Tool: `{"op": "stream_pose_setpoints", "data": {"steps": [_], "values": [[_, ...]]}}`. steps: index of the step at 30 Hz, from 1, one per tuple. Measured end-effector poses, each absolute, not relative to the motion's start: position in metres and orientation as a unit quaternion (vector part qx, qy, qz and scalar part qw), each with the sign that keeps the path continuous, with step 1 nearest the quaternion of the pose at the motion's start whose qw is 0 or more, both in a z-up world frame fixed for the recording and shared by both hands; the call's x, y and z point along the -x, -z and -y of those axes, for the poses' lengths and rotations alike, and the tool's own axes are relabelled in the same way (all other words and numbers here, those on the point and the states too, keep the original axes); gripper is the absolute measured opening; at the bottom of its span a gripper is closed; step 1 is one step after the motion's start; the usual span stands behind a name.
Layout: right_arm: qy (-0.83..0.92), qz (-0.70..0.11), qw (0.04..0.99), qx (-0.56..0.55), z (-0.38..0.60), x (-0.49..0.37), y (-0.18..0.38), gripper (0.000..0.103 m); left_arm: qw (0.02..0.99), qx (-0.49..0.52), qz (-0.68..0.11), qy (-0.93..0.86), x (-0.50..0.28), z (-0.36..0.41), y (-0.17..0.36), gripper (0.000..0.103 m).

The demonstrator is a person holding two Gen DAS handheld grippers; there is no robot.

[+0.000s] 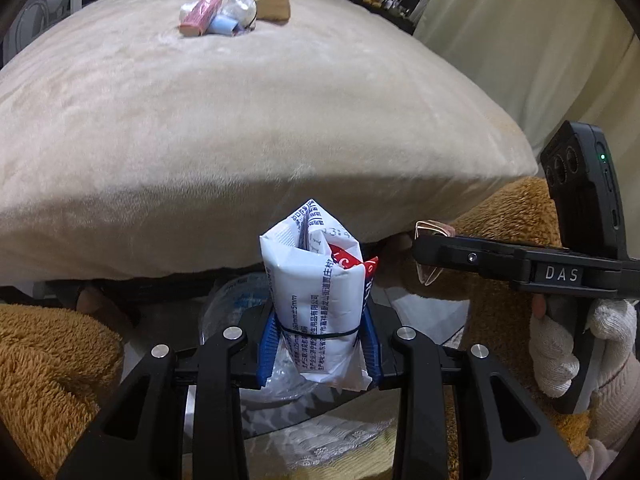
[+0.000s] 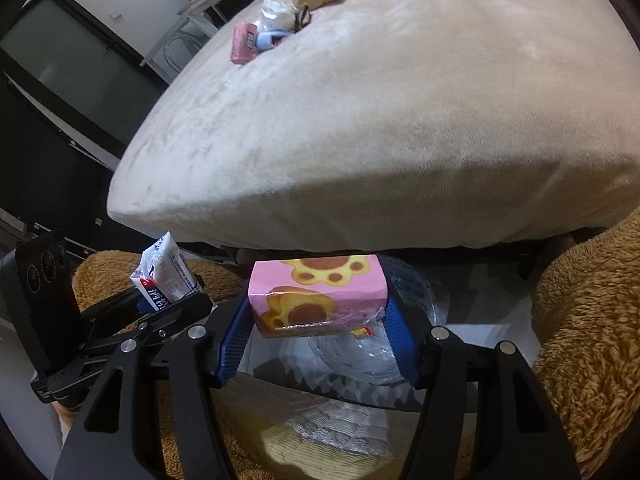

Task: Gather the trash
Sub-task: 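Lower the carton and pink box into the clear bin and open both tools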

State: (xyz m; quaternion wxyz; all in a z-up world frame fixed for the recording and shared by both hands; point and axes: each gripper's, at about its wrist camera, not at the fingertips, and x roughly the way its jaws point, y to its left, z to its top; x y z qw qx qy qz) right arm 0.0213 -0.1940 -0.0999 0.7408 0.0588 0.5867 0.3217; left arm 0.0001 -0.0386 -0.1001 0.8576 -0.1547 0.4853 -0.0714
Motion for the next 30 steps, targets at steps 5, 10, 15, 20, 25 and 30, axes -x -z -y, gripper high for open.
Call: {"op": "stream_pose_setpoints", "data": {"steps": [5,10,15,20,25,30], "values": [[-0.292,-0.620,0.724,-0.077,0.195,-0.032,0.121,0.061,0.832,0.144,-0.533,0.055,-0.010,0.042,0.126,0.034],[-0.283,-0.639,0.713,-0.065,0.188,-0.035,0.138,0.061,0.808,0.133,-0.572,0.047,-0.016,0.046,0.153,0.034],[-0.264,-0.682,0.680,-0.052,0.183,-0.047,0.170,0.061,0.783,0.135,-0.606,0.035,-0.024,0.042,0.174,0.034],[-0.241,-0.713,0.656,-0.048,0.179,-0.054,0.190,0.061,0.758,0.127,-0.639,0.030,-0.038,0.047,0.198,0.034],[-0.235,-0.721,0.650,-0.040,0.175,-0.056,0.195,0.061,0.740,0.115,-0.662,0.031,-0.049,0.051,0.214,0.034],[-0.237,-0.718,0.653,-0.043,0.170,-0.053,0.195,0.061,0.739,0.117,-0.663,0.028,-0.046,0.051,0.214,0.034]]}}
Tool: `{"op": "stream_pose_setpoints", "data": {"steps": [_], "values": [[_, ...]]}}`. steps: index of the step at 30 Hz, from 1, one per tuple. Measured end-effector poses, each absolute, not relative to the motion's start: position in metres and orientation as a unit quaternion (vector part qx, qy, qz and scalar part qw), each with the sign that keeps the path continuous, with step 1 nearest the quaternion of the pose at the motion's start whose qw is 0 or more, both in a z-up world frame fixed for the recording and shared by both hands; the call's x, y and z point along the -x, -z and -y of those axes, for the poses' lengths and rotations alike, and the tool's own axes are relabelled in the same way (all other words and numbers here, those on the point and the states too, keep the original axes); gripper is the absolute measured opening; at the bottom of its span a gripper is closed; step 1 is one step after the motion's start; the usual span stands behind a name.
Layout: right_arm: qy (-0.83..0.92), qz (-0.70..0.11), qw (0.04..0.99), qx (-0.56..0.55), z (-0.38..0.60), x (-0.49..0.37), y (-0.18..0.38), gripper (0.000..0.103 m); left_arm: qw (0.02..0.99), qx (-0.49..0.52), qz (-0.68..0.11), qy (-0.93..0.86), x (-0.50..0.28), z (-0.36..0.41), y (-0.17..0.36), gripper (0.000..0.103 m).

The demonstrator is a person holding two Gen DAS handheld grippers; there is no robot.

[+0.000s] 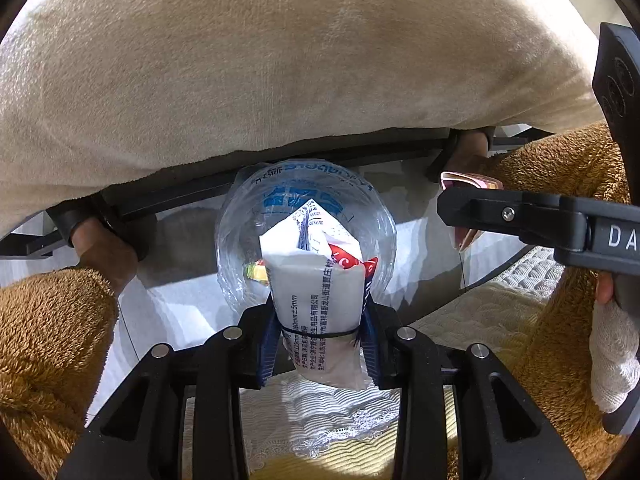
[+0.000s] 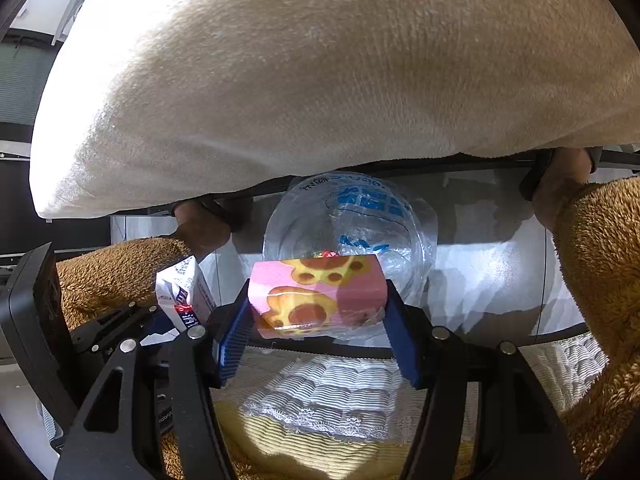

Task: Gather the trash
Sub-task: 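Lower the carton and pink box into the clear bin and open both tools, then raise both tools and move the left tool toward the pink tube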

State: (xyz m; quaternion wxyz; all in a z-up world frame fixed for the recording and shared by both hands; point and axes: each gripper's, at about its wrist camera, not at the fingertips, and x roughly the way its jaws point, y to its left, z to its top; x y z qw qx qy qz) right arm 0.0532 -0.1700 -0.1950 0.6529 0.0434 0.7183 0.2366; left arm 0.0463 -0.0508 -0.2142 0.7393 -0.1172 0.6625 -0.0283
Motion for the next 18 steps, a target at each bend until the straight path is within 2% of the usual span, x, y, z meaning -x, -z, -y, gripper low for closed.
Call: {"op": "stream_pose_setpoints", "data": {"steps": [8,10,11,12,18], "values": [[-0.238,-0.710,0.659,-0.061,0.172,-0.055,0.189,0.063,0.745,0.119,-0.656,0.026,-0.041,0.047,0.209,0.035],[-0.236,-0.709,0.661,-0.071,0.174,-0.056,0.187,0.064,0.745,0.115,-0.656,0.021,-0.042,0.049,0.208,0.044],[-0.234,-0.707,0.663,-0.076,0.175,-0.057,0.187,0.068,0.746,0.112,-0.656,0.018,-0.041,0.049,0.207,0.059],[-0.232,-0.704,0.666,-0.080,0.175,-0.057,0.186,0.070,0.749,0.110,-0.653,0.014,-0.041,0.050,0.205,0.066],[-0.233,-0.702,0.666,-0.090,0.175,-0.059,0.185,0.071,0.764,0.122,-0.633,0.000,-0.040,0.044,0.194,0.066]]}}
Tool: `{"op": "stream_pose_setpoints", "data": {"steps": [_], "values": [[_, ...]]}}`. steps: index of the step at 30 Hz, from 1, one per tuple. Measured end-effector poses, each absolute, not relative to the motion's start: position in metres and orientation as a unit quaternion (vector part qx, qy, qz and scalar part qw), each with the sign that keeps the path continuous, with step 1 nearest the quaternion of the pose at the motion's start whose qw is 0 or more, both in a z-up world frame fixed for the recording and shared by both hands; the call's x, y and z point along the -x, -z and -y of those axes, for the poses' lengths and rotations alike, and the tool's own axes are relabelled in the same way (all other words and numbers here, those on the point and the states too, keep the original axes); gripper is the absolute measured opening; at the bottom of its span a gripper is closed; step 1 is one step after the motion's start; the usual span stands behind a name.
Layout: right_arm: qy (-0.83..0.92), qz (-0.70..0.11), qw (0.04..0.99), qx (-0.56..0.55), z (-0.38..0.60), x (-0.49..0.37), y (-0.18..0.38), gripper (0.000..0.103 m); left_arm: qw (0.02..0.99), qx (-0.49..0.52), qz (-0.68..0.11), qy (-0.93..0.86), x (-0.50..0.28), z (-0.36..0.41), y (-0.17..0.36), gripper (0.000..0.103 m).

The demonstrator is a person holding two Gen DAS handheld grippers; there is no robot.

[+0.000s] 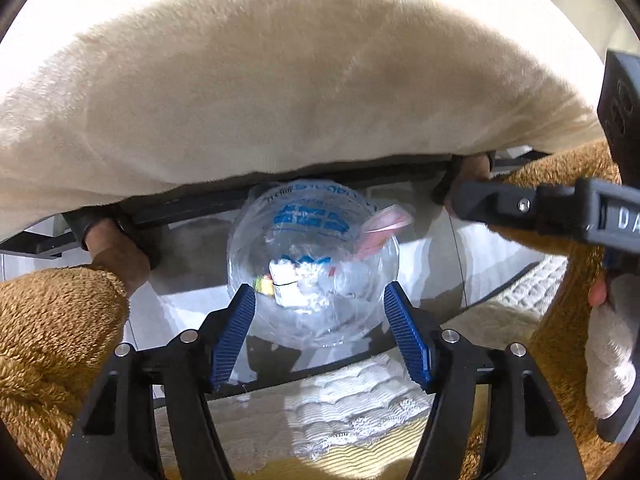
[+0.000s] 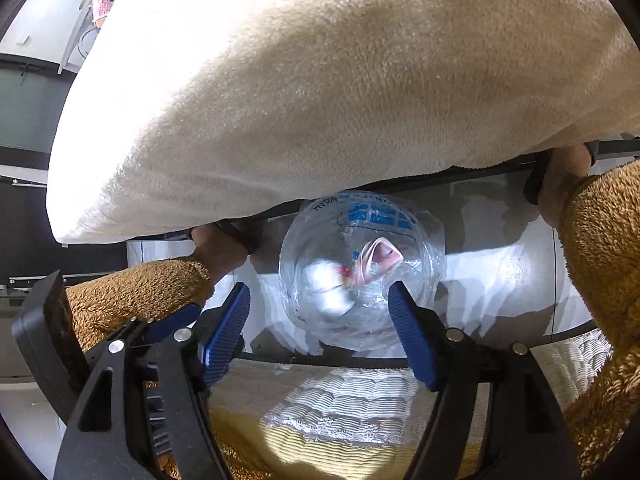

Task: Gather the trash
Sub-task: 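Raise both tools and move the left tool toward the pink tube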

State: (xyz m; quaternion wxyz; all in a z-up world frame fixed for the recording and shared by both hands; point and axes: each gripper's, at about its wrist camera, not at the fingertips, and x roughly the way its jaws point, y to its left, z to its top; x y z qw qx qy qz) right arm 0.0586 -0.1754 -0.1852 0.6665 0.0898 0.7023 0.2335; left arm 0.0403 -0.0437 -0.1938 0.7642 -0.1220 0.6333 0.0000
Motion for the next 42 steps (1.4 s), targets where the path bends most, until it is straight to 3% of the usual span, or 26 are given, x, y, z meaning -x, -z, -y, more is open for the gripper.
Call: {"op": "stream_pose_setpoints", "data": {"steps": [5,23,32,38,42], "values": [[-0.255,-0.677,0.687,-0.066,0.174,-0.050,0.164,0.071,0.792,0.117,-0.599,-0.006,-0.034,0.043,0.172,0.066],[-0.388,-0.410,0.824,-0.039,0.205,-0.037,0.028,0.071,0.918,0.145,-0.369,-0.023,-0.012,-0.009,0.051,0.066],[-0.385,-0.350,0.854,0.001,0.195,-0.099,-0.003,0.071,0.933,0.138,-0.331,-0.032,-0.057,-0.056,0.018,0.066],[-0.363,-0.356,0.861,-0.007,0.185,-0.155,0.001,0.071,0.929,0.195,-0.313,-0.009,-0.099,-0.087,0.017,0.066],[-0.365,-0.364,0.857,-0.026,0.174,-0.185,0.006,0.071,0.932,0.180,-0.313,-0.019,-0.128,-0.097,0.018,0.066]]}}
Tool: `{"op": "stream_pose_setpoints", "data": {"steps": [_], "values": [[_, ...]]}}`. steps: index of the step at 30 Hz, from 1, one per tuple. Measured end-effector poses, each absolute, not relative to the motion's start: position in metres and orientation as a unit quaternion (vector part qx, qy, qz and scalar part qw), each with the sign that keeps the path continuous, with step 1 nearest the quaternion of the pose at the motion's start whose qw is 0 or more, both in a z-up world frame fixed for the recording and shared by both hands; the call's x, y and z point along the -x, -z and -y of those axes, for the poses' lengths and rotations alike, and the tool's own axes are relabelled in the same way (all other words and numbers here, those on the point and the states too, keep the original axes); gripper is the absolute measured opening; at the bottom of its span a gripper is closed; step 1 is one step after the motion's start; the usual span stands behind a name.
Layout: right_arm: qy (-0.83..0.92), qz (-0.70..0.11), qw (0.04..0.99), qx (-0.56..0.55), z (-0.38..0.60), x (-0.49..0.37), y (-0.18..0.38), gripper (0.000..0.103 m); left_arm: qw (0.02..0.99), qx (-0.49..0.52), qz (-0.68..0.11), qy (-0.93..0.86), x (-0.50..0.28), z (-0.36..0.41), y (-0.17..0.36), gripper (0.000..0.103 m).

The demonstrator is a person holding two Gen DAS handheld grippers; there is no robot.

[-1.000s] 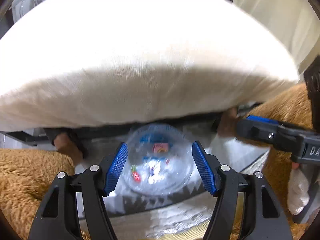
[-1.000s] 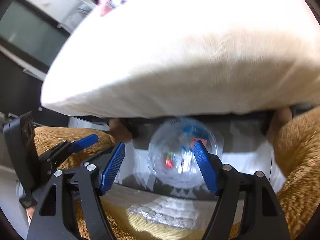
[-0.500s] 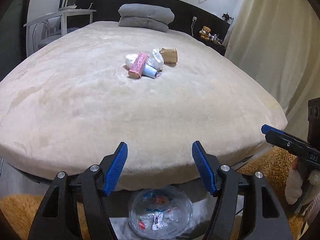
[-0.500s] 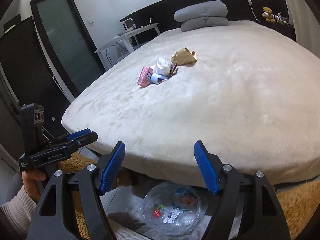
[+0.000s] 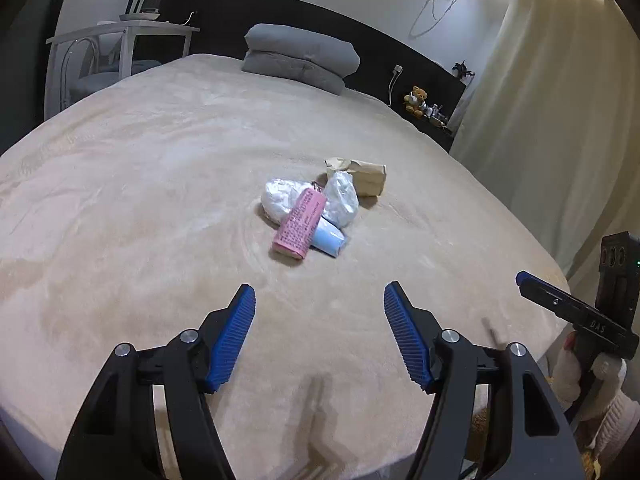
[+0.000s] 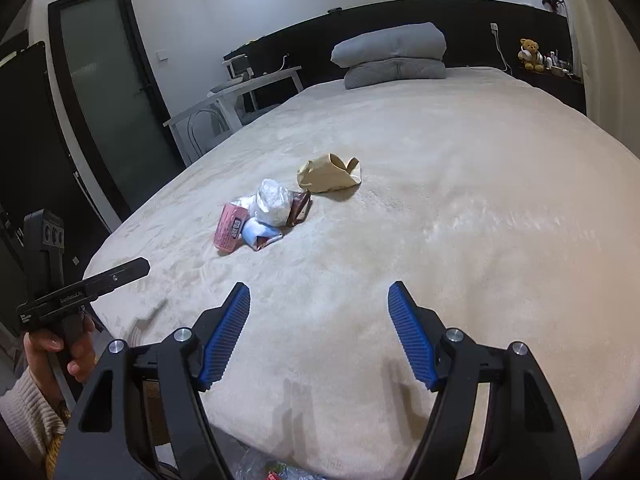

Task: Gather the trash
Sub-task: 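Raise both tools and move the left tool toward the pink tube, then grasp the pink tube with the left tool while the right tool grasps the brown paper bag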

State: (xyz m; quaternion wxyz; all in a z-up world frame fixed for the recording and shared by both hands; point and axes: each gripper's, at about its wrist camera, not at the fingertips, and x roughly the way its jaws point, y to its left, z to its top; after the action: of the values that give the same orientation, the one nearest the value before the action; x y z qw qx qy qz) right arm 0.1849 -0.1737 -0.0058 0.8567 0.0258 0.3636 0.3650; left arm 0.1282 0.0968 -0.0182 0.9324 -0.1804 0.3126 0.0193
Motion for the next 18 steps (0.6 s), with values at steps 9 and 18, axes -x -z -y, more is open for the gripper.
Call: {"op": "stream_pose_setpoints", "data": {"steps": [9,18], "values": [[-0.366,-0.363,0.854,-0.064,0.139,-0.237,0.010,0.071,0.926,0.163,-0.341,-0.021,-0.201,-0.103,0.033,0.066],[-0.374,-0.377,0.843,-0.082,0.110,-0.306,0.025,0.081,0.924,0.125,-0.361,-0.026,-0.243,-0.113,0.049,0.064]]}}
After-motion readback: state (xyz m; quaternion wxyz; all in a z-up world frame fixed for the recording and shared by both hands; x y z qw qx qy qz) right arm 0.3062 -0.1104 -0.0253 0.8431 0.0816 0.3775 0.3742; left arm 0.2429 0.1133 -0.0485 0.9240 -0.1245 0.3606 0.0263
